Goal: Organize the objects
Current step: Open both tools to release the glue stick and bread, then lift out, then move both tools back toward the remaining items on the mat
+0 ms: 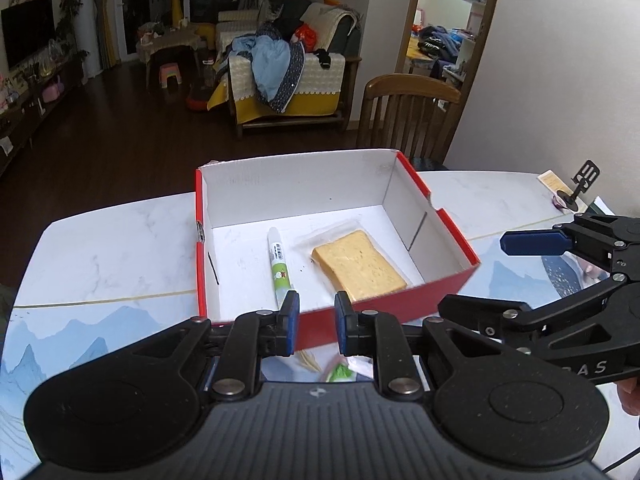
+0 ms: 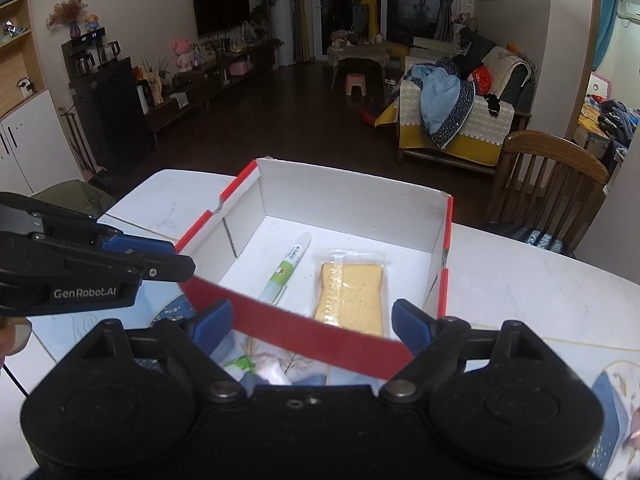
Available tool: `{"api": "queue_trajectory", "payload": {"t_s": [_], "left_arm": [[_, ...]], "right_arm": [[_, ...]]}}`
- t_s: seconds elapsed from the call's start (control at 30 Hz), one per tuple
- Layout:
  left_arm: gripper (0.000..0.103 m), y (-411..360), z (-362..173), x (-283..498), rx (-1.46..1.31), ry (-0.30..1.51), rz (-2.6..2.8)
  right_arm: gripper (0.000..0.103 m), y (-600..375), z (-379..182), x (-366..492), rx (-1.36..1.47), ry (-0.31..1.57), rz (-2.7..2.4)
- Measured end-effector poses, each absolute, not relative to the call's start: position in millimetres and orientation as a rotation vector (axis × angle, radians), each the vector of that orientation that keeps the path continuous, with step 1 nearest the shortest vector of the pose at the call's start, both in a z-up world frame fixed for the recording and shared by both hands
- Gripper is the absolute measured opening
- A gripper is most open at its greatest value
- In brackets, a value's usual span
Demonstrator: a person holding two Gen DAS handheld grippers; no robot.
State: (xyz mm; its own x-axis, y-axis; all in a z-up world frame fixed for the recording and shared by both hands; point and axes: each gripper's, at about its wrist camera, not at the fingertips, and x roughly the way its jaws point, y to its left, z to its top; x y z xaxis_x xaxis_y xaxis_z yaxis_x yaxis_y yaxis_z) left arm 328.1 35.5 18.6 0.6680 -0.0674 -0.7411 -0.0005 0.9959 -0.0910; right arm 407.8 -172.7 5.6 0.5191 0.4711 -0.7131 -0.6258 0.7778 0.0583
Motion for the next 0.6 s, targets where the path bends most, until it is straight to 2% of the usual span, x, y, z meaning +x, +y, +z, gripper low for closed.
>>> {"api": "queue_trajectory", "payload": {"t_s": [0.3,0.43,0.6], "left_arm": [[0.017,27,29,290,-0.077,0.816,-0.054],[0.022,27,31,274,-0.091,0.804,-0.070],[0.022,27,32,252,-0.118,0.781,-0.073]], "right_arm": [[0.093,-195,16,369,-0.163,0.762,0.663],[0.096,-202,18,354,-0.152,0.750,0.670],[0.100,-206,25,337,-0.157,0.716,0.682]]}}
